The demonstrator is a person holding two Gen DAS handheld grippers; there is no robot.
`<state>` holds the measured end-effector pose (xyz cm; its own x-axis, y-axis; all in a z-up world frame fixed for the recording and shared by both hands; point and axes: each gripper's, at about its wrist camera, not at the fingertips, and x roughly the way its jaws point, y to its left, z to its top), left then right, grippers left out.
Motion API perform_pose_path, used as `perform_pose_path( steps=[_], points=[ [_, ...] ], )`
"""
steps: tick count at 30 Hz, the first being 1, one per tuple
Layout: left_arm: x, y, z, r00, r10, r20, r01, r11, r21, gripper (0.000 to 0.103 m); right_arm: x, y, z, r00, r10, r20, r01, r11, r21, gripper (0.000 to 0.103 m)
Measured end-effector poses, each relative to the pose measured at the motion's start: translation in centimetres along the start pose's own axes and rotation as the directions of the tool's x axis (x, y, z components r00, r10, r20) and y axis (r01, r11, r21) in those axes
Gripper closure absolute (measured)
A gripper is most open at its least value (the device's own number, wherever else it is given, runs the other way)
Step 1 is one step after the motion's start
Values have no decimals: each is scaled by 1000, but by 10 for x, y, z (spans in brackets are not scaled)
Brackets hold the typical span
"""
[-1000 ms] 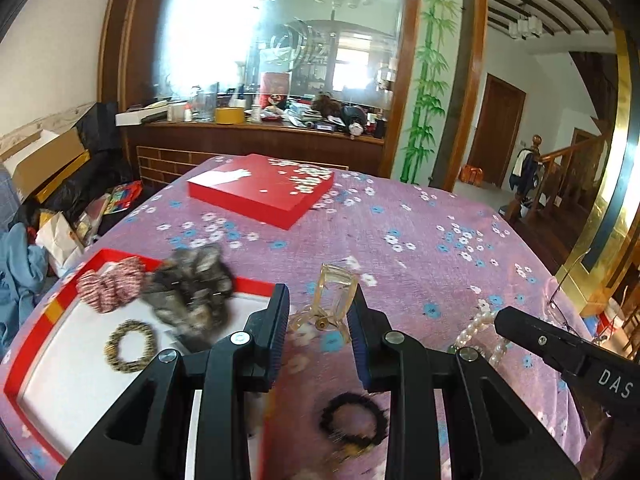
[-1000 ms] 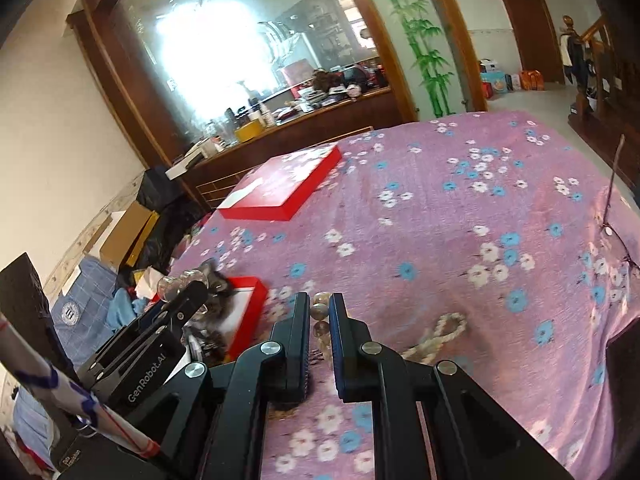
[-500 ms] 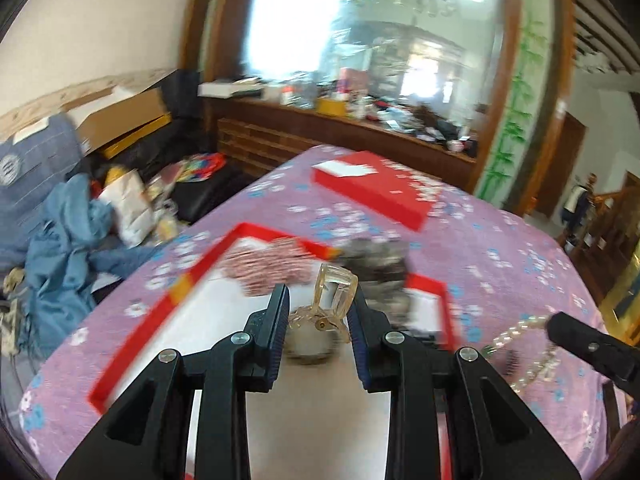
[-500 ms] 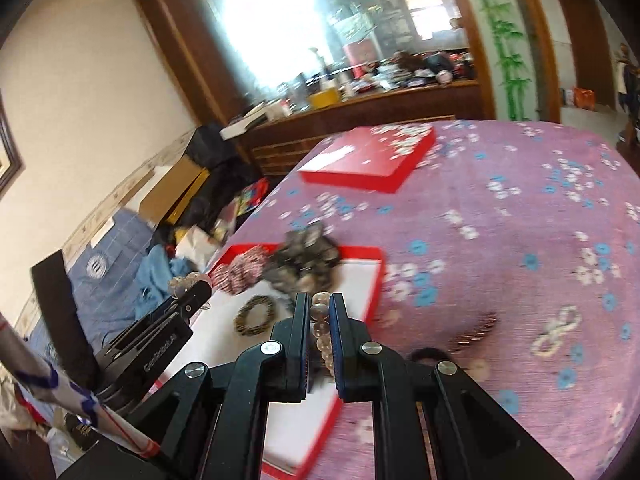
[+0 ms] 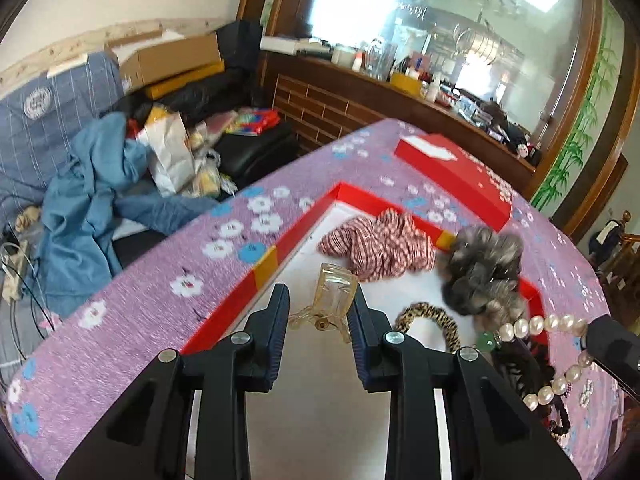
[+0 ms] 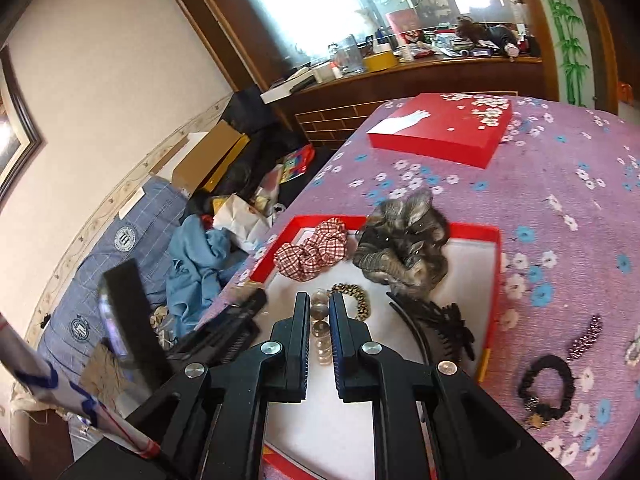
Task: Organize jewelry
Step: 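Open the left gripper to set the clear stand in the tray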
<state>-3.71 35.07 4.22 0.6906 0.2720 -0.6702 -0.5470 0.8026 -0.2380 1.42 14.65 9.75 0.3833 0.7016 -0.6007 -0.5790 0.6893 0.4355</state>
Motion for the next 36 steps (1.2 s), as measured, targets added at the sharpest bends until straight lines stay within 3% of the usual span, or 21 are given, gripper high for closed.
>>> perform_pose_path(
  steps=[11,17,36],
  points=[
    [6,2,-1,1000,-19,-20,19,1000,-18,75,33,-17,-23,998,-7,-58,8,1000,9,92],
    [4,2,-3,1000,-3,-5,3,1000,-16,75,32,-13,-29,998,-57,-32,56,997,-52,92],
    [-3,-4,-5,999,24,30,-24,1000,12,75,43,-23,-32,995,-88,-53,86,996,-34,92]
  ],
)
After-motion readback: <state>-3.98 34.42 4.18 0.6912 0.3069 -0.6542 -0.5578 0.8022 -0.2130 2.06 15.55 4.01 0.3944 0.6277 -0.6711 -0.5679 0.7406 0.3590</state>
